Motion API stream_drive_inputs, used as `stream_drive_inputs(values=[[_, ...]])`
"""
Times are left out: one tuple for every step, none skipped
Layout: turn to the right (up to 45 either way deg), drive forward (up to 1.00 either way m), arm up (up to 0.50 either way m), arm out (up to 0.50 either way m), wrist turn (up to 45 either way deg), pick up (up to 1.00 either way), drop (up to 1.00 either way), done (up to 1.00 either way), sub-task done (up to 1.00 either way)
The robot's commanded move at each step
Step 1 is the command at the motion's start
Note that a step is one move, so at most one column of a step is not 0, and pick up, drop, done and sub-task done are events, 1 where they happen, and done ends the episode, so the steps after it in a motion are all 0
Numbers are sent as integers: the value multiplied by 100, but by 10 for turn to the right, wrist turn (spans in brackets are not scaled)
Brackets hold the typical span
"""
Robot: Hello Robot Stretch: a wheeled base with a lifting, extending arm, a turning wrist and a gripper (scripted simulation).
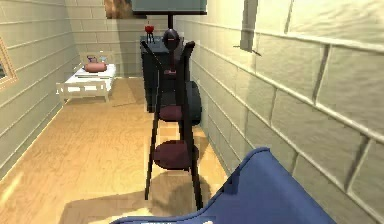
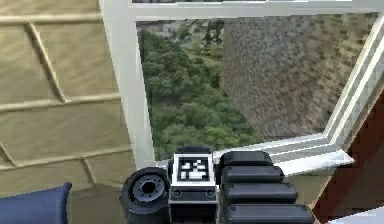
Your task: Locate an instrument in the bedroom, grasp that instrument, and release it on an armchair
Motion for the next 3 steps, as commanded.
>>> stream_drive_inputs(values=[[270, 0, 0, 0, 0, 0, 0, 0, 0], [-450, 0, 0, 0, 0, 0, 0, 0, 0], [-240, 0, 0, 0, 0, 0, 0, 0, 0]])
